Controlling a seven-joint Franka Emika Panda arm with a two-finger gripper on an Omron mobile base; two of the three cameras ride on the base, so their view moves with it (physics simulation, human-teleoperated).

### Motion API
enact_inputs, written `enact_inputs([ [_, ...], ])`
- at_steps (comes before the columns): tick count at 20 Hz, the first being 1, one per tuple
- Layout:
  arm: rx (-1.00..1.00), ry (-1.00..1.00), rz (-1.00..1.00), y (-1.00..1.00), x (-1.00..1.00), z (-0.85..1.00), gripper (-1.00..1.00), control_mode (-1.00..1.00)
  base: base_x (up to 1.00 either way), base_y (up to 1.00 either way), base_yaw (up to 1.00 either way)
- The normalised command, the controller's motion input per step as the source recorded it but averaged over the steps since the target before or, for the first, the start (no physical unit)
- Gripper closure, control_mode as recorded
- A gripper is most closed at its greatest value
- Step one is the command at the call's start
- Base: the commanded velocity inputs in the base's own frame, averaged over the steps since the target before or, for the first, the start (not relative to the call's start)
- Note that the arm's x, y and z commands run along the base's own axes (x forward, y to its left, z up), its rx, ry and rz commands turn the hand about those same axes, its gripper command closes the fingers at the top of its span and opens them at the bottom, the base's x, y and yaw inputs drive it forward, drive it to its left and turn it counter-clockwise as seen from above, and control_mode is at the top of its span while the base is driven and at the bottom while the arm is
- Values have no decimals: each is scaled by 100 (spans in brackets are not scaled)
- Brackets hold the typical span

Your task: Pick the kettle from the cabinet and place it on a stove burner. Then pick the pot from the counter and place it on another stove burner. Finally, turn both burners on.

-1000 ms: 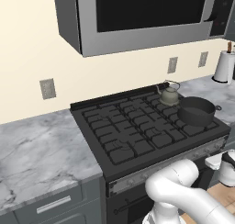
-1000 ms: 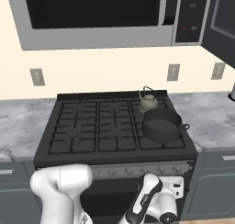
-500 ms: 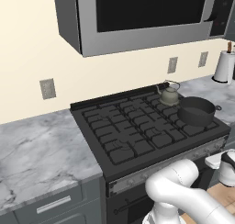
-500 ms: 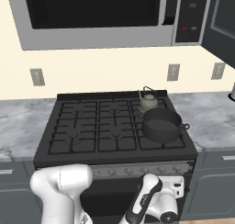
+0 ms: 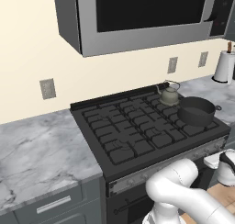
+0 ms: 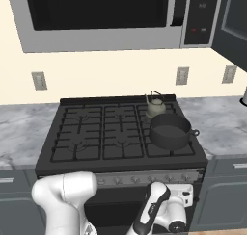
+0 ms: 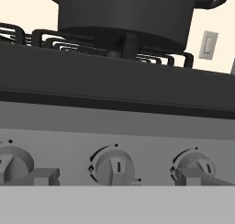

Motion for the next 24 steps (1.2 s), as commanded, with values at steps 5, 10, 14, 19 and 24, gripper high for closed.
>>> enact_inputs([
  [5, 0, 0, 0, 0, 11, -9, -100, -100, 0, 0, 0],
  [10, 0, 0, 0, 0, 8, -5, -100, -100, 0, 0, 0],
  [14, 0, 0, 0, 0, 8, -3, -100, -100, 0, 0, 0],
  [19, 0, 0, 0, 0, 8, -3, -100, -100, 0, 0, 0],
  [24, 0, 0, 0, 0, 8, -4, -100, -100, 0, 0, 0],
])
